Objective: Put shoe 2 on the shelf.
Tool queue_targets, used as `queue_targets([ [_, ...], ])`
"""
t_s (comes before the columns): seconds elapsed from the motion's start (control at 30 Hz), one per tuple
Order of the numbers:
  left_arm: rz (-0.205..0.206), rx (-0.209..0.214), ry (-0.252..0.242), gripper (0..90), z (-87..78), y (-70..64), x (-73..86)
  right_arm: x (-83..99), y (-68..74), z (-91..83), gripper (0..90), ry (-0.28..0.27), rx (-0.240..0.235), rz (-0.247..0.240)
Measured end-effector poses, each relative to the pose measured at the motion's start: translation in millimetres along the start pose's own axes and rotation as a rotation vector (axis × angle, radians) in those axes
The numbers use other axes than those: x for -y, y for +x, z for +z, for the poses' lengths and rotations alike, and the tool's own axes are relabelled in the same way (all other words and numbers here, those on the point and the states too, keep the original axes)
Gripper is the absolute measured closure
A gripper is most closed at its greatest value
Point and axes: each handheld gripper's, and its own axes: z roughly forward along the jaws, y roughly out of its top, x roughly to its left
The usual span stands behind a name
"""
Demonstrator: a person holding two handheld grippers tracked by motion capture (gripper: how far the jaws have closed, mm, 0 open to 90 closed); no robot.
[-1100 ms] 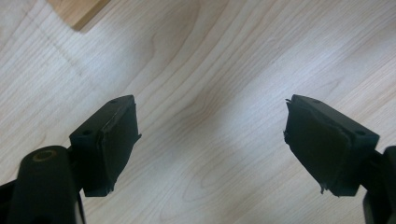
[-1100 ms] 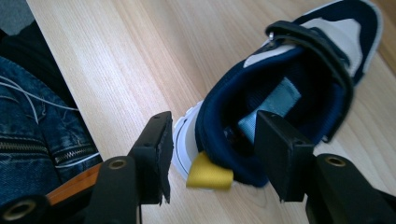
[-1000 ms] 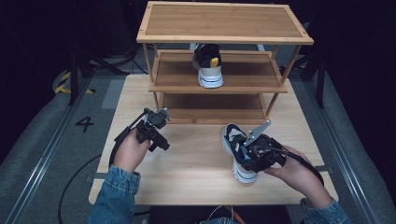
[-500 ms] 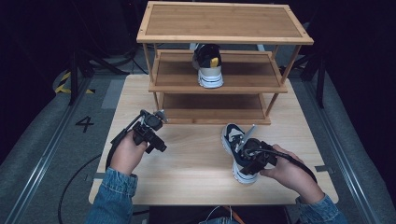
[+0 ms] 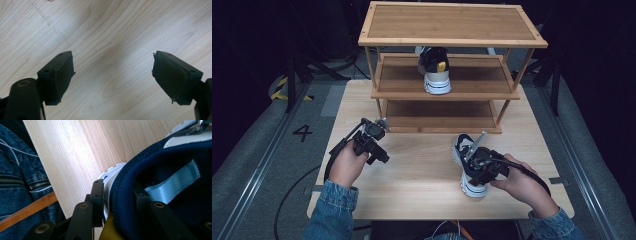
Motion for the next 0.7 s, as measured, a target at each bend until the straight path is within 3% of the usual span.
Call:
queue_targets([
  [0.2, 0.000, 0.005, 0.003, 18.1, -1.8, 2.7, 0.7, -0.2, -1.3, -8.5, 68.5, -0.022, -0.038, 0.033],
  [0.5, -0.017, -0.001, 0.007, 18.1, -2.7, 5.3, 4.7, -2.7, 2.9, -30.7, 68.4, -0.047, -0.015, 0.009],
  [0.7, -0.027, -0.005, 0.006, 18.1, -1.4, 6.7, 7.8, -7.6, 5.5, -53.2, 68.3, -0.054, 0.025, -0.011],
])
